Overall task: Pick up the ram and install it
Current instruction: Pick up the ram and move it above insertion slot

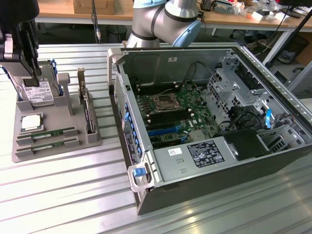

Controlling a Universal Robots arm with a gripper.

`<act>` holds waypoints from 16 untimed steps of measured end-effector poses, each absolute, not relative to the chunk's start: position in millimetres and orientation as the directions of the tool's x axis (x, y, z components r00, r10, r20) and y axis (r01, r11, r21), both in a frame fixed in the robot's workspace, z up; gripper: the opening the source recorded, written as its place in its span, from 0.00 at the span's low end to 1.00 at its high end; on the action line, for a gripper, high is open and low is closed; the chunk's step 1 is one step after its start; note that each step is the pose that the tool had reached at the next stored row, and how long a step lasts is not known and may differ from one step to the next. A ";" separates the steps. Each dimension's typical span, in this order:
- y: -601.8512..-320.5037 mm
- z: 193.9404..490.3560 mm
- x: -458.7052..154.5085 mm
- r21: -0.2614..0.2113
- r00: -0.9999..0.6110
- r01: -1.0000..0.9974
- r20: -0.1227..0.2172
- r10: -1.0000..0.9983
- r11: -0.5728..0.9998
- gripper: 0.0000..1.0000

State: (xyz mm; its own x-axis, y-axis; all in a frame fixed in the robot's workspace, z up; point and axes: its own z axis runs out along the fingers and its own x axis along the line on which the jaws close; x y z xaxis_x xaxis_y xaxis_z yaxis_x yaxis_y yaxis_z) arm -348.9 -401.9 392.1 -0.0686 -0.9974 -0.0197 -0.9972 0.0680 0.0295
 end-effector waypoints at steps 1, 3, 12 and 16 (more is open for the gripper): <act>-401.8 392.1 -348.9 0.030 -0.069 -0.997 -0.020 -0.997 0.068 0.36; -401.8 390.9 -348.9 0.030 -0.069 -0.997 -0.020 -0.997 0.068 0.36; -401.8 379.6 -348.9 0.031 -0.069 -0.997 -0.020 -0.997 0.068 0.36; -401.9 375.5 -348.9 0.031 -0.069 -0.997 -0.020 -0.997 0.068 0.36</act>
